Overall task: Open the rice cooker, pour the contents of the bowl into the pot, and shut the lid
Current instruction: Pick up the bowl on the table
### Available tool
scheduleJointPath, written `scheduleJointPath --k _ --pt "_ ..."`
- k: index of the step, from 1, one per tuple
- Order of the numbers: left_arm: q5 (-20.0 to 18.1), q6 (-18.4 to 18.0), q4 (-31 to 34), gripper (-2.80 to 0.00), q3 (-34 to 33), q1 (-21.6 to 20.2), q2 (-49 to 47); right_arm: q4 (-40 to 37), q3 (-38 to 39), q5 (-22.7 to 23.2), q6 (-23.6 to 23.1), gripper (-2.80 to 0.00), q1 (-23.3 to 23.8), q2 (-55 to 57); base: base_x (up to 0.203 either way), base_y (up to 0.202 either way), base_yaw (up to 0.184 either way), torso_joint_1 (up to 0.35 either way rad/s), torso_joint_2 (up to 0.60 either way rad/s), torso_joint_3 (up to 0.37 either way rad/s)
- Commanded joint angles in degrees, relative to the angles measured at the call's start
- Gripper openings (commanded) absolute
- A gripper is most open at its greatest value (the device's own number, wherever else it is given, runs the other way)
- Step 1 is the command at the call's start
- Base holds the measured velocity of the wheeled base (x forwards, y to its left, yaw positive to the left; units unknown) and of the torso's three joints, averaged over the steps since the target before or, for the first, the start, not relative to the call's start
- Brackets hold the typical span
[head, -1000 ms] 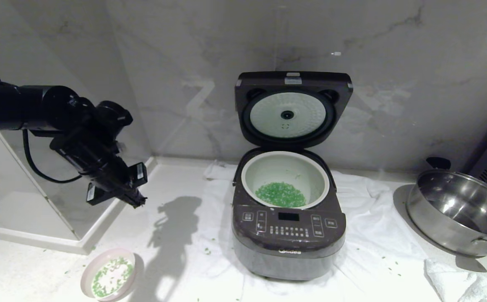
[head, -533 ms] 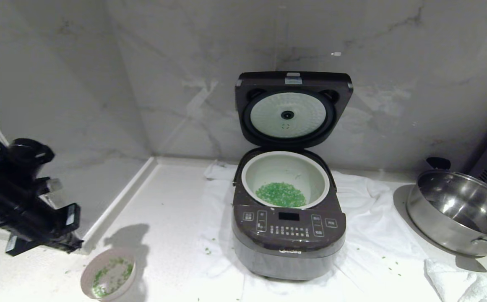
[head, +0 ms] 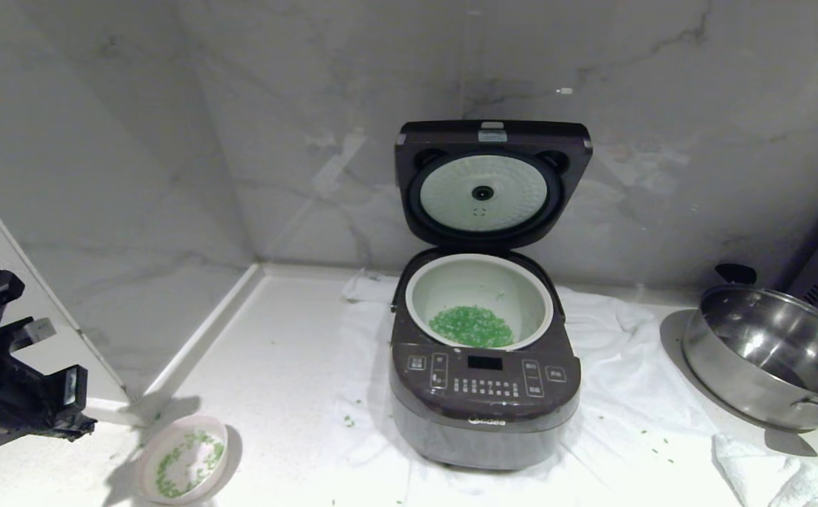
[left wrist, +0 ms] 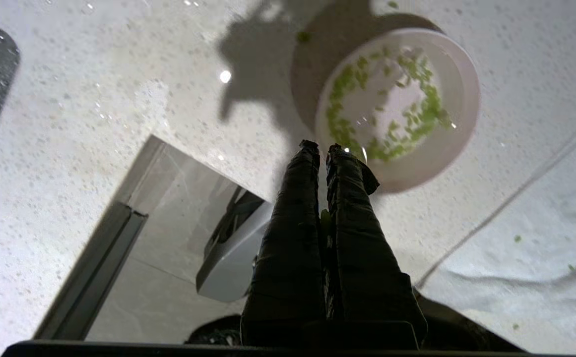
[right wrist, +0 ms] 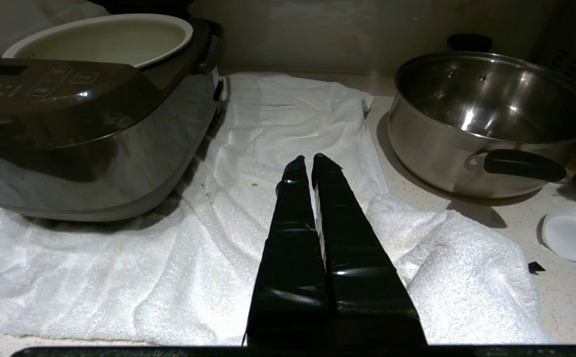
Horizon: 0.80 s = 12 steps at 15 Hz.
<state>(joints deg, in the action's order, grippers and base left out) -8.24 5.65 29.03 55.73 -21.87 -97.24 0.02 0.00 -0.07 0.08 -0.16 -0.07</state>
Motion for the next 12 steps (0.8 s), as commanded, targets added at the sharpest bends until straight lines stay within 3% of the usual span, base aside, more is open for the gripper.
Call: scheduleJointPath --k 1,7,11,12 --pt "0.1 -1.7 -3.5 -2.8 -2.1 -2.7 -2.9 0.0 0.0 0.0 0.0 -2.8 0.0 0.1 0.0 0.0 0.0 0.0 0.0 0.0" --pt "-0.1 -2.5 -10.4 -2.8 -7.4 -3.5 -3.9 0.0 0.0 0.0 0.0 -2.8 0.0 0.1 0.0 0.0 0.0 0.0 0.0 0.0" --pt "-1.4 -7.3 -10.3 -2.8 -9.0 -4.9 -5.4 0.1 0.0 0.0 0.0 -2.8 0.0 0.1 0.0 0.0 0.0 0.0 0.0 0.0" --pt "-1.7 -7.5 -10.4 0.0 -9.8 -4.4 -5.6 0.1 0.0 0.0 0.0 -2.8 0.0 0.1 0.0 0.0 0.0 0.0 0.0 0.0"
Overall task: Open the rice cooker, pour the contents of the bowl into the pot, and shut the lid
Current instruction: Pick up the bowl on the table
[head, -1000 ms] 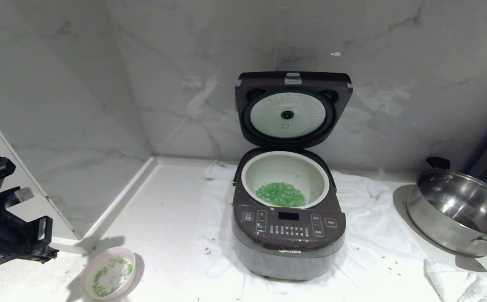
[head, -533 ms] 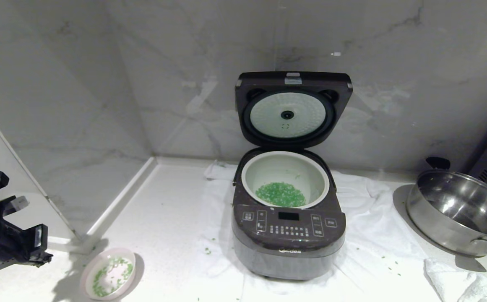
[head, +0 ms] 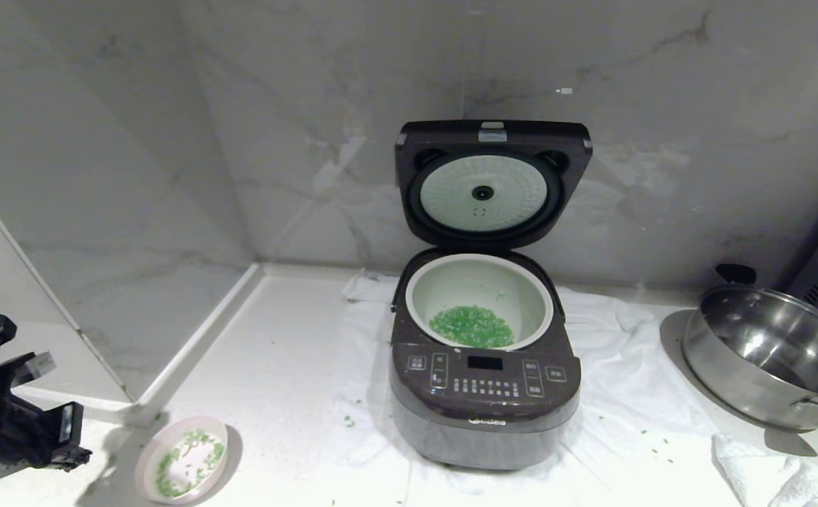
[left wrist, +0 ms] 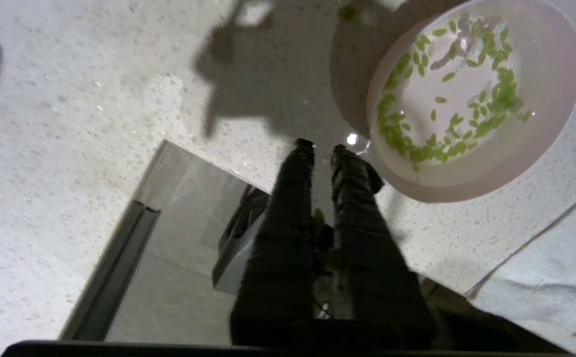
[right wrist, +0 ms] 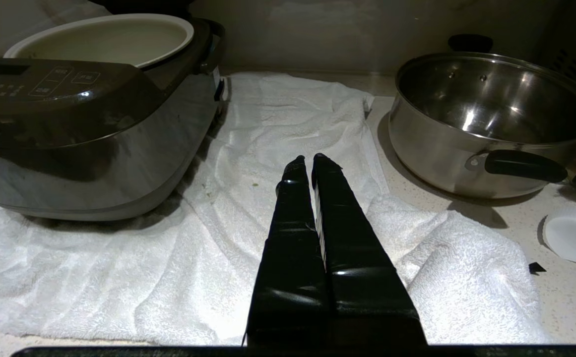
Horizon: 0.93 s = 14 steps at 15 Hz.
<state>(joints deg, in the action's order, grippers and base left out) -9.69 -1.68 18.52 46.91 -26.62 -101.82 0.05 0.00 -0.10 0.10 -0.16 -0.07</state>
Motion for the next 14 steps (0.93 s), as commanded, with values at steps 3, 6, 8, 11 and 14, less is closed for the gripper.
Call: scheduleJointPath --k 3,6,8,11,14 --pt "-0.2 -0.2 -0.1 0.0 -2.3 2.5 -3.2 0.0 0.0 0.0 0.0 -2.8 0.0 0.1 0.0 0.0 0.0 0.0 0.0 0.0" --pt "-2.1 0.2 -0.2 0.0 -2.5 3.8 -4.3 0.0 0.0 0.0 0.0 -2.8 0.0 0.1 0.0 0.0 0.0 0.0 0.0 0.0" --pt "-2.3 0.4 -2.6 0.0 -2.8 5.0 -6.3 0.0 0.0 0.0 0.0 -2.8 0.0 0.1 0.0 0.0 0.0 0.0 0.0 0.0" --pt "-2.2 2.0 -5.5 0.0 -3.9 7.2 -8.7 0.0 0.0 0.0 0.0 -2.8 0.0 0.1 0.0 0.0 0.0 0.0 0.0 0.0" --pt "-1.9 2.5 -8.0 0.0 -4.2 8.0 -11.5 0.0 0.0 0.0 0.0 -2.8 0.0 0.1 0.0 0.0 0.0 0.0 0.0 0.0"
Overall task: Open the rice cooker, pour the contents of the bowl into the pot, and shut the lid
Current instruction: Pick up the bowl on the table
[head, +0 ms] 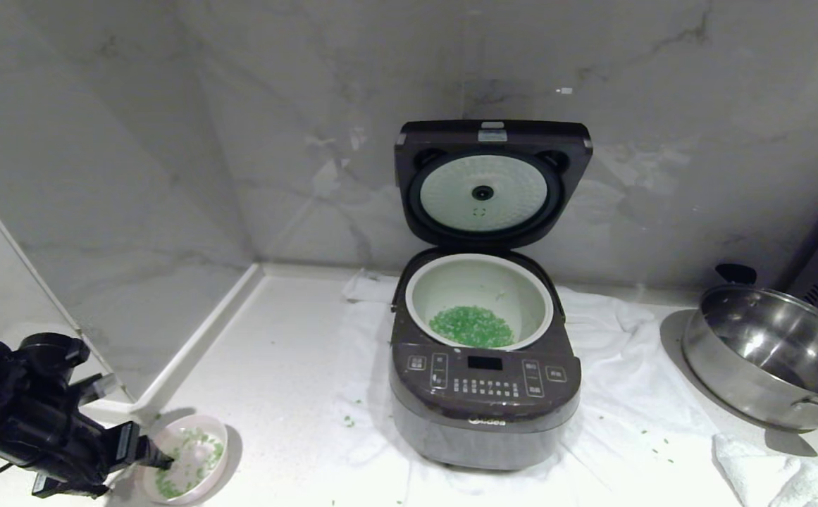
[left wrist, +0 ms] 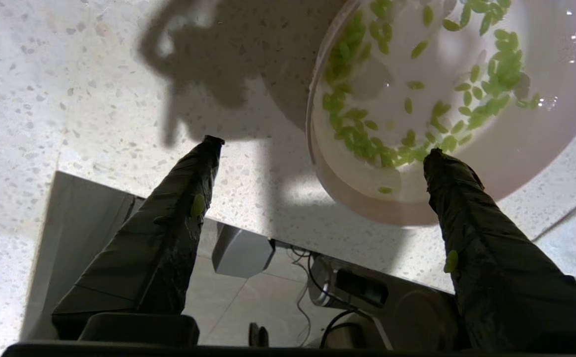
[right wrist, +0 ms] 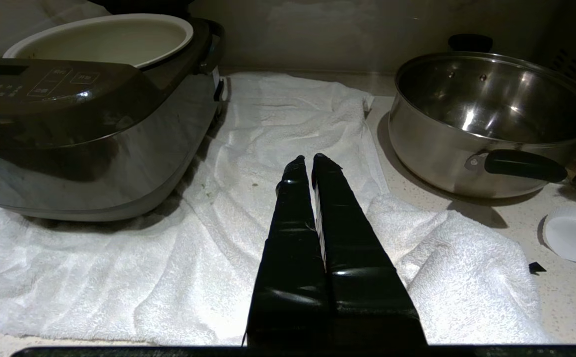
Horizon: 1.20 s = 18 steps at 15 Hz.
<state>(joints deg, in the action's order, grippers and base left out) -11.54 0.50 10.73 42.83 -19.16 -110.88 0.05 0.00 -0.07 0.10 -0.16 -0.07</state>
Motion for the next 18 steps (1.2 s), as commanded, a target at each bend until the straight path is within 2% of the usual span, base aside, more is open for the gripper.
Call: scheduleJointPath --k 1,4,8,12,13,18 --pt "0.2 0.5 -0.3 0.0 -0.1 0.8 -3.1 0.0 0.0 0.0 0.0 -2.8 0.0 0.1 0.0 0.0 0.0 0.0 0.0 0.0" --pt "0.8 0.6 -1.4 0.0 -0.2 1.0 -4.0 0.0 0.0 0.0 0.0 -2.8 0.0 0.1 0.0 0.0 0.0 0.0 0.0 0.0" --pt "6.4 2.8 -10.8 0.0 -4.0 3.8 -6.5 0.0 0.0 0.0 0.0 -2.8 0.0 0.1 0.0 0.0 0.0 0.0 0.0 0.0" --pt "6.8 3.8 -12.3 0.0 -4.6 5.1 -7.8 0.0 0.0 0.0 0.0 -2.8 0.0 0.1 0.0 0.0 0.0 0.0 0.0 0.0" --pt "6.8 3.9 -12.3 -2.8 -4.4 5.3 -8.2 0.0 0.0 0.0 0.0 -2.8 0.0 0.1 0.0 0.0 0.0 0.0 0.0 0.0" --pt "7.4 4.5 -12.4 -2.8 -4.5 5.9 -8.7 0.0 0.0 0.0 0.0 -2.8 0.0 0.1 0.0 0.0 0.0 0.0 0.0 0.0"
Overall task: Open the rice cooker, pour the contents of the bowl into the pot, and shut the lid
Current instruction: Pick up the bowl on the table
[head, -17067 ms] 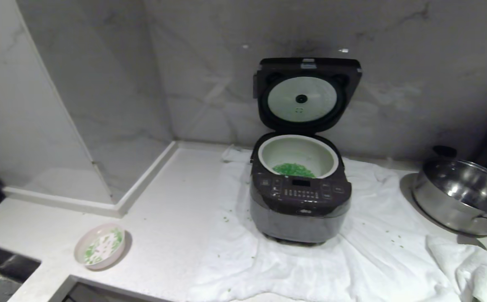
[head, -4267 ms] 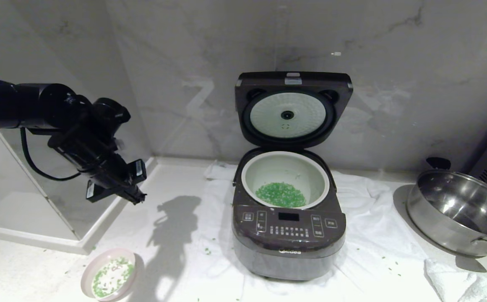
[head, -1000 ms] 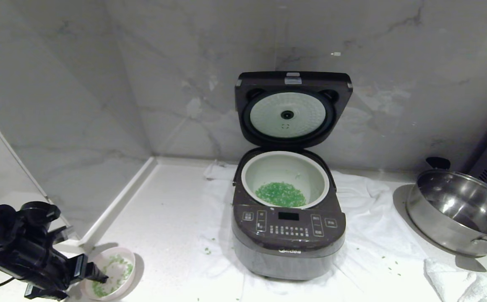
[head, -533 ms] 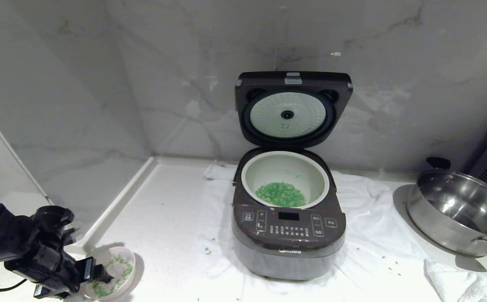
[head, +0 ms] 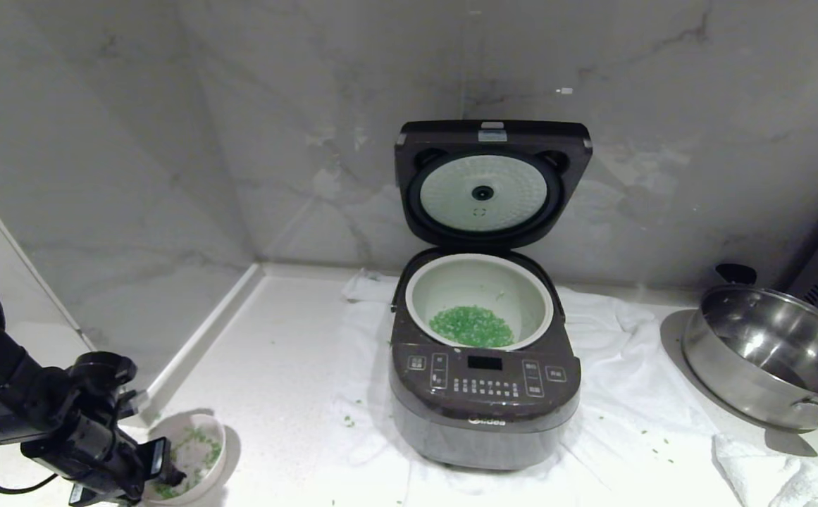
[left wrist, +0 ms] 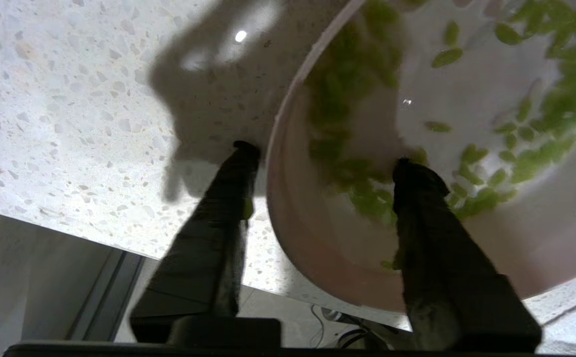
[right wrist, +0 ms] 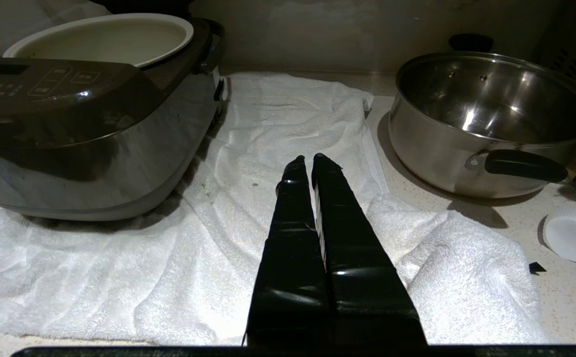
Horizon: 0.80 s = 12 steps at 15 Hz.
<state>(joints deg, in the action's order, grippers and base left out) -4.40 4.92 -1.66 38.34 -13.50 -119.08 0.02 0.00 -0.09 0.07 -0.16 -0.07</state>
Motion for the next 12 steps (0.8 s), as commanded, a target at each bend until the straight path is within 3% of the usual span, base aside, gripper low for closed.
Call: scheduleJointPath --k 1,12 --pt "0.4 0.2 0.0 -2.8 0.0 0.3 -0.7 0.0 0.0 0.0 0.0 -2.8 0.0 0.1 0.0 0.0 0.0 0.0 0.0 0.0" --pt "0.2 1.0 0.7 -2.8 -0.2 2.1 1.1 0.1 0.0 0.0 0.0 -2.8 0.0 0.1 0.0 0.0 0.0 0.0 0.0 0.0"
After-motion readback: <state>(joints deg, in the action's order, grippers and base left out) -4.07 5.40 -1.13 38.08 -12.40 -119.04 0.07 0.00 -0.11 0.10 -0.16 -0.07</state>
